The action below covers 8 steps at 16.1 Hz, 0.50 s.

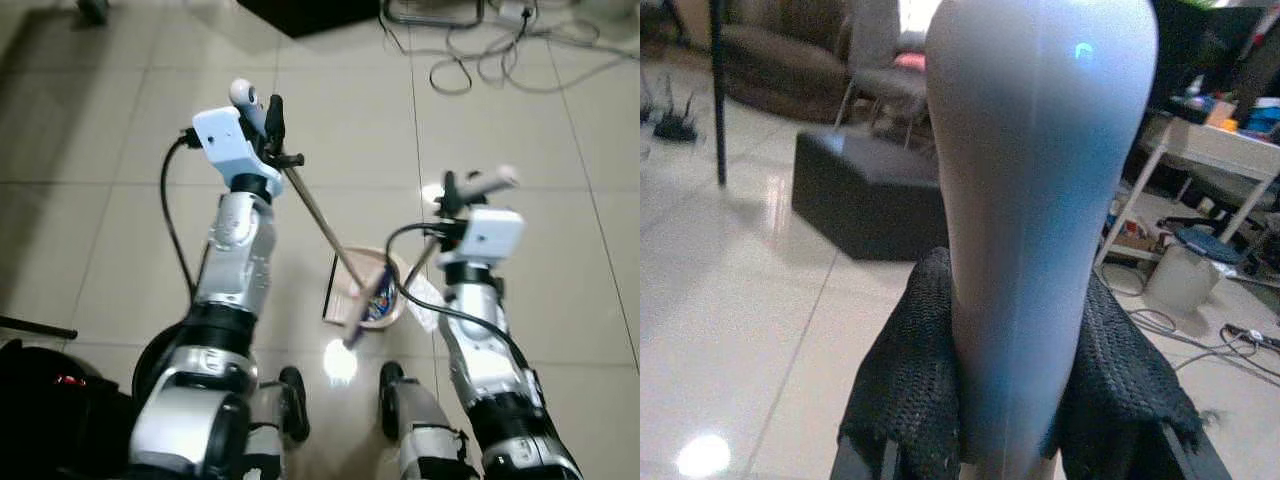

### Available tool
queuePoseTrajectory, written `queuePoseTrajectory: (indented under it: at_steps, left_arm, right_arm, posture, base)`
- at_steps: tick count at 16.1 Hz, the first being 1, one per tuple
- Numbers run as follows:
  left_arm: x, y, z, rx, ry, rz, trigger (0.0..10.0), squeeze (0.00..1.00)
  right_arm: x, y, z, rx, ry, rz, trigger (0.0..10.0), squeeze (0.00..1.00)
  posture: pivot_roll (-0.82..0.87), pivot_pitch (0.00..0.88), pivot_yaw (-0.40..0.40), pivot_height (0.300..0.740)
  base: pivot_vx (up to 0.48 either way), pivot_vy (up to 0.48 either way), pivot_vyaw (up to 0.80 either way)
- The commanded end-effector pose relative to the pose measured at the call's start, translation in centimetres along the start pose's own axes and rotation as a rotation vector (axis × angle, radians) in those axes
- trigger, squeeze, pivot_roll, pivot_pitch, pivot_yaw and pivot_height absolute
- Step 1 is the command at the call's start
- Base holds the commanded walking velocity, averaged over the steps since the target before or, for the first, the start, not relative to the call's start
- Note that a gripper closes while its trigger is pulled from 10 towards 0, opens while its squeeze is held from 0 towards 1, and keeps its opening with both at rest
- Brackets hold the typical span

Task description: Sweep floor

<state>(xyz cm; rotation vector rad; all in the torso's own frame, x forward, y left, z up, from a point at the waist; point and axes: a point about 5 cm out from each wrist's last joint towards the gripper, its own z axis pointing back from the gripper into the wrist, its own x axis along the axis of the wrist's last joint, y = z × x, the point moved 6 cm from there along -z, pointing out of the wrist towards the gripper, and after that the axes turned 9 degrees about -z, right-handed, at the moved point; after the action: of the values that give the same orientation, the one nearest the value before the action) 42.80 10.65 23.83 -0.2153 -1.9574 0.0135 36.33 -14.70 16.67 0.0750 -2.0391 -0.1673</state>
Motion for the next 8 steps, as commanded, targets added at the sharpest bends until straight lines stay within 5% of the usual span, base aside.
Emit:
queuePoseTrajectory:
  at_steps: [1, 8]
  left_arm:
    - [2.0, 0.2, -0.4, -0.034, -0.063, -0.018, 10.0, 0.00]
    - [4.5, 3.5, -1.5, -0.038, -0.089, -0.095, 10.0, 0.00]
  right_arm:
    - [1.1, -0.5, 0.1, -0.012, -0.024, -0.018, 10.0, 0.00]
    - [2.2, -2.5, -0.1, -0.013, 0.012, -0.014, 10.0, 0.00]
  posture:
    - [-0.04, 0.128, 0.077, 0.740]
    - [-0.05, 0.054, 0.080, 0.740]
  base:
    - [0.000, 0.000, 0.00]
    - [0.000, 0.000, 0.00]
